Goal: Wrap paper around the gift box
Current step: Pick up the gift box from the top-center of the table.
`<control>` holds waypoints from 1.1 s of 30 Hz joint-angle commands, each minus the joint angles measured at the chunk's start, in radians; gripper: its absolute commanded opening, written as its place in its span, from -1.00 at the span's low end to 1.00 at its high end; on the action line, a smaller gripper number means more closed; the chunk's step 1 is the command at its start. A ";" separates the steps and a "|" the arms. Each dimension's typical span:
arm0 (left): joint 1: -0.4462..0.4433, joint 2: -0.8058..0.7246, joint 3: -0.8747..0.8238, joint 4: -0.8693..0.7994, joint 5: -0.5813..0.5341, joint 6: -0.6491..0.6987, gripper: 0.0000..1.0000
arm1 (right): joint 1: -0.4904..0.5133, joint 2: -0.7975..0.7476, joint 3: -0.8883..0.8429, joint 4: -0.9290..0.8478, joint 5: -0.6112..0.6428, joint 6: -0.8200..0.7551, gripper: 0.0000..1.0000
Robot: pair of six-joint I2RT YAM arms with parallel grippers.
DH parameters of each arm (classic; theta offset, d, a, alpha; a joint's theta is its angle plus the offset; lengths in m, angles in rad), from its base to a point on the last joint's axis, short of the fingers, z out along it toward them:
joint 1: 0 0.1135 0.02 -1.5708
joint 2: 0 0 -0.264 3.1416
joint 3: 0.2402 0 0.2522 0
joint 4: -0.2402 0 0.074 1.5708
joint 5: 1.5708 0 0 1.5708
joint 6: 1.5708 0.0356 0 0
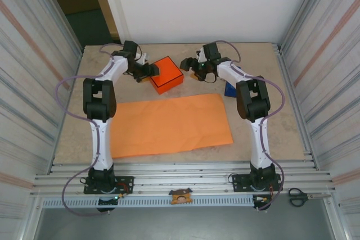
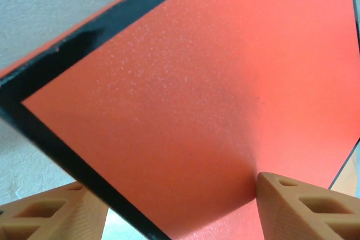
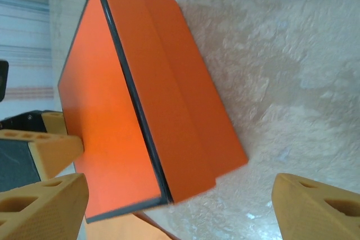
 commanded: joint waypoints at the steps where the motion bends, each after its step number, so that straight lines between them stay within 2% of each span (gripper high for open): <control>1: -0.001 0.065 0.009 -0.140 -0.022 0.139 0.35 | -0.002 0.037 0.074 -0.047 -0.035 -0.049 0.66; 4: -0.001 0.086 0.052 -0.149 0.005 0.183 0.35 | -0.001 0.079 0.119 -0.055 -0.104 -0.044 0.54; 6: -0.001 0.106 0.091 -0.163 0.027 0.191 0.43 | -0.001 0.108 0.150 -0.073 -0.149 -0.041 0.45; 12: 0.010 0.124 0.104 -0.121 0.107 0.084 0.51 | 0.013 0.140 0.160 -0.067 -0.217 0.000 0.25; 16: 0.022 0.114 0.078 -0.073 0.147 0.002 0.61 | 0.025 0.091 0.102 -0.041 -0.230 0.016 0.20; 21: 0.045 0.074 0.019 0.000 0.156 -0.095 0.78 | 0.027 -0.013 -0.077 0.083 -0.239 0.062 0.20; 23: 0.053 0.059 -0.001 0.017 0.161 -0.112 0.81 | 0.024 -0.030 -0.096 0.079 -0.222 0.060 0.34; 27: 0.061 0.030 -0.033 0.046 0.162 -0.131 0.83 | 0.011 -0.029 -0.069 0.011 -0.084 0.000 0.48; 33: 0.056 0.018 -0.049 0.110 0.191 -0.176 0.81 | -0.007 0.077 0.107 -0.045 -0.093 -0.006 0.54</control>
